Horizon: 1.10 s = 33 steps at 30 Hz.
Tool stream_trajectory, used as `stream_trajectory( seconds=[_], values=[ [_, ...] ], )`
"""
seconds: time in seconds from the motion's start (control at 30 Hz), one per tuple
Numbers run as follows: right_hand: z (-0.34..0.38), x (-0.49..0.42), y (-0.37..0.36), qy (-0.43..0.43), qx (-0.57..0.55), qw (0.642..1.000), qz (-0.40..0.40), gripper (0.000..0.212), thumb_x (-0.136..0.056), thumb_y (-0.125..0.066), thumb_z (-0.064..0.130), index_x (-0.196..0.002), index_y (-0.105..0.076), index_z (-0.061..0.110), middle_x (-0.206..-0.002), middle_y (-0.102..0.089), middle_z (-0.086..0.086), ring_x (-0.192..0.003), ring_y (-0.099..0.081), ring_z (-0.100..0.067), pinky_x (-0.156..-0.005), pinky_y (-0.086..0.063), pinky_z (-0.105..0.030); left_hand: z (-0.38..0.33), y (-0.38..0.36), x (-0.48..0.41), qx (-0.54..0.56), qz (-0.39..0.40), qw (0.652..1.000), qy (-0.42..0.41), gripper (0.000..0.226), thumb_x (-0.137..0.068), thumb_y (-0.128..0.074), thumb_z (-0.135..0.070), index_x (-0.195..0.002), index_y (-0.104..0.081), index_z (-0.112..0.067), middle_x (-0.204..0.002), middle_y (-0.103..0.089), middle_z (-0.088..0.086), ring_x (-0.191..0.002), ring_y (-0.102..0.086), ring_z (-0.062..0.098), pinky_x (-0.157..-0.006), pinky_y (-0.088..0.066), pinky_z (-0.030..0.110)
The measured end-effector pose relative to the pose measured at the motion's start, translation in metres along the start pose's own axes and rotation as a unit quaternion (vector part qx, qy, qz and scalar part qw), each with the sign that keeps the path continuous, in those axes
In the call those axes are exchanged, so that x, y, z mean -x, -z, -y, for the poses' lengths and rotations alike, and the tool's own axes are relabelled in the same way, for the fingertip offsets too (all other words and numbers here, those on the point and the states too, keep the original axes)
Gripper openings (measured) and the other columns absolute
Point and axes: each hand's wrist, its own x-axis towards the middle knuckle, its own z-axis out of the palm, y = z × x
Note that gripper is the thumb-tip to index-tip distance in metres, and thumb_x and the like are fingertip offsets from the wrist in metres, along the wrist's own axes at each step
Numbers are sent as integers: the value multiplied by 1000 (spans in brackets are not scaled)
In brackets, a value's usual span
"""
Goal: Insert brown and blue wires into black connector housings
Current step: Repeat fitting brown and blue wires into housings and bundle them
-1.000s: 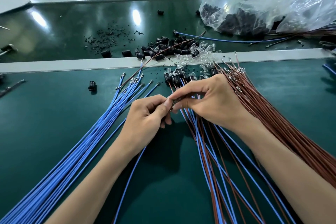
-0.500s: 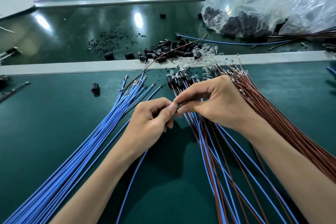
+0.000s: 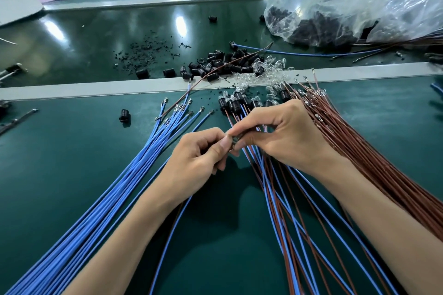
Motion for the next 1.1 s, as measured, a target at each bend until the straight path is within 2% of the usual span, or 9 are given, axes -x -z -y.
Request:
stream_trajectory(
  seconds=[0.13, 0.23, 0.37, 0.47, 0.53, 0.63, 0.73, 0.93, 1.1],
  values=[
    [-1, 3, -3, 16, 4, 1000, -21, 19, -68, -77, -8, -84, -76, 0, -76, -73, -5, -68, -70, -8, -68, -55, -18, 1, 1, 0, 20, 12, 1000, 6, 27, -88, -47, -28, -70, -62, -15, -51, -50, -9, -49, -41, 8, -50, -35, 15],
    [-1, 5, -7, 49, 28, 997, -48, 19, -68, -77, -10, -83, -76, 1, -76, -73, -8, -67, -70, -13, -66, -57, -27, 1, 3, 1, 30, 10, 999, 5, 30, -88, -48, -28, -71, -62, -9, -51, -51, -8, -49, -41, 11, -50, -35, 16],
    [0, 4, -8, 49, 42, 996, -63, 16, -68, -79, -6, -82, -76, 1, -75, -73, -8, -67, -69, -16, -65, -56, -34, 3, 3, 1, 28, -4, 1000, 1, 27, -88, -48, -29, -70, -63, -15, -51, -52, -7, -49, -42, 12, -50, -34, 22],
    [0, 2, -9, 34, 47, 996, -70, 15, -67, -80, -4, -81, -76, 1, -74, -73, -6, -66, -68, -14, -68, -55, -27, 4, -2, 0, 36, -33, 999, -5, 28, -89, -50, -31, -74, -62, -9, -53, -55, -7, -49, -45, 9, -51, -37, 21],
    [-1, 0, -9, 27, 49, 996, -71, 17, -66, -81, -3, -81, -76, 3, -76, -73, -5, -67, -67, -10, -69, -52, -18, 4, -4, 0, 44, -58, 997, -10, 25, -91, -57, -32, -76, -62, -12, -56, -57, -7, -49, -48, 7, -52, -40, 18],
    [-2, 1, -6, 24, 55, 996, -67, 17, -66, -82, -2, -80, -76, 4, -75, -72, -2, -68, -65, -8, -68, -49, -12, 3, -4, 0, 55, -80, 995, -2, 21, -82, -58, -33, -78, -63, -14, -59, -60, -6, -50, -51, 8, -53, -43, 18],
    [-2, 2, -6, 19, 55, 997, -53, 16, -65, -82, -1, -80, -76, 3, -75, -73, -2, -69, -66, -9, -68, -50, -12, 3, -5, 0, 43, -77, 996, 2, 20, -83, -59, -30, -77, -64, -12, -61, -63, -5, -49, -54, 9, -54, -45, 17],
    [-4, 3, -2, -12, 19, 1000, -12, 19, -65, -82, -1, -82, -76, 4, -75, -73, -3, -69, -68, -8, -69, -50, -12, 4, -4, 2, 24, -73, 997, 12, 18, -89, -61, -9, -71, -64, -14, -58, -64, -1, -46, -55, 9, -51, -45, 16],
    [-3, 5, -3, 8, 22, 1000, -13, 20, -67, -81, -2, -85, -76, 3, -78, -74, -4, -70, -68, -6, -70, -51, -13, 0, -2, 1, 58, -55, 996, 28, 16, -85, -62, -14, -69, -62, -11, -55, -63, 1, -45, -54, 10, -49, -45, 16]
  ],
)
